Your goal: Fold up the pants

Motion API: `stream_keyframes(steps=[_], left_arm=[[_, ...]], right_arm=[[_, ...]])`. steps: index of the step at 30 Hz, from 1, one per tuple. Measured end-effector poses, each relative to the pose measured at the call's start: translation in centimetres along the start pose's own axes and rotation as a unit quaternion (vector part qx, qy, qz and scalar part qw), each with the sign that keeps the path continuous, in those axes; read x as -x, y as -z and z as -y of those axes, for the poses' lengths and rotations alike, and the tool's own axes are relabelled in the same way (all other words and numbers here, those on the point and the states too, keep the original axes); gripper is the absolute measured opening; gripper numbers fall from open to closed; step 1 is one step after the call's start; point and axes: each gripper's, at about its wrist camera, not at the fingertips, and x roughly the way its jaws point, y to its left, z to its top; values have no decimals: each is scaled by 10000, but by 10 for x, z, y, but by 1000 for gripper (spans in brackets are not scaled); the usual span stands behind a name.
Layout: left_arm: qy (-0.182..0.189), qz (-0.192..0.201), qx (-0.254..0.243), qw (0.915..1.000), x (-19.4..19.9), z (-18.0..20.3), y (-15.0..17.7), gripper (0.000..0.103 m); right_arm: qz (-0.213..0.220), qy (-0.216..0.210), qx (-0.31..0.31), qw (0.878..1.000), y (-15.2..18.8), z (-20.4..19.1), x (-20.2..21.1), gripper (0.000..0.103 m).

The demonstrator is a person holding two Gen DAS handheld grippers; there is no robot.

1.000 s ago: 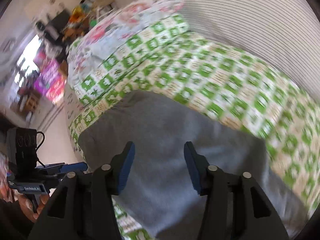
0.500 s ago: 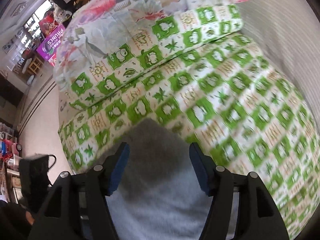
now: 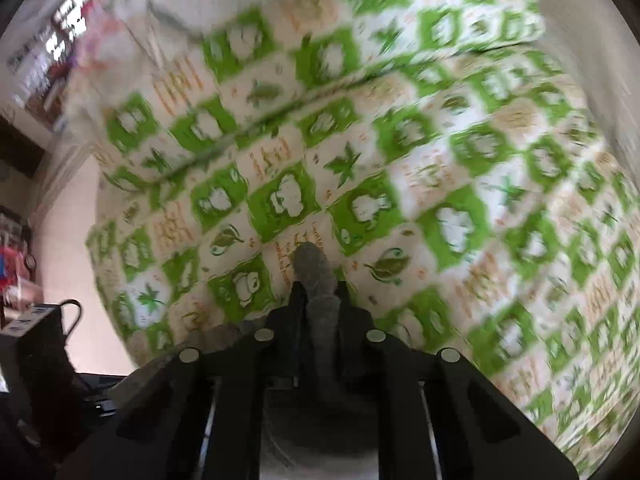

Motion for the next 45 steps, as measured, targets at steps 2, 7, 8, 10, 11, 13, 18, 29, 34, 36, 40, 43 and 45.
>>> stream_keyframes(steps=[2, 7, 8, 10, 11, 13, 18, 29, 34, 36, 40, 43, 45], left_arm=[[-24, 66, -103, 9999, 5, 9, 1, 32], [238, 267, -525, 9980, 24, 48, 7, 25], [277, 292, -616, 9973, 27, 56, 10, 25], [385, 327, -826, 9953, 35, 75, 17, 25], [438, 322, -913, 9943, 36, 84, 20, 25], [548, 294, -1121, 9918, 39, 103, 29, 25], [786, 85, -1598, 9840, 32, 151, 56, 25], [1078, -541, -2513, 9604, -7, 248, 114, 25], [1165, -733, -2890, 9474, -20, 284, 138, 25], [1164, -809, -3072, 9410, -25, 297, 150, 25], [1156, -938, -3365, 9299, -41, 321, 172, 25], [1090, -1008, -3562, 9226, -55, 333, 186, 25], [997, -1047, -3738, 9162, -66, 340, 198, 25]], right_arm=[[255, -7, -100, 9996, 6, 4, 22, 13], [809, -102, -286, 9963, 24, 11, 79, 13], [893, -123, -348, 9953, 27, 13, 89, 13], [1091, -219, -561, 9922, 38, 22, 112, 13], [1190, -282, -658, 9903, 44, 27, 122, 13], [1401, -379, -833, 9859, 58, 34, 142, 13], [1752, -368, -1202, 9765, 104, 54, 187, 13], [2403, -134, -2022, 9493, 225, 110, 262, 13], [2652, -76, -2332, 9355, 269, 132, 287, 13], [2742, -67, -2470, 9294, 289, 142, 296, 13], [2910, -88, -2715, 9173, 328, 163, 311, 13], [2997, -113, -2882, 9094, 352, 178, 315, 13], [3071, -179, -3025, 9021, 370, 187, 314, 13]])
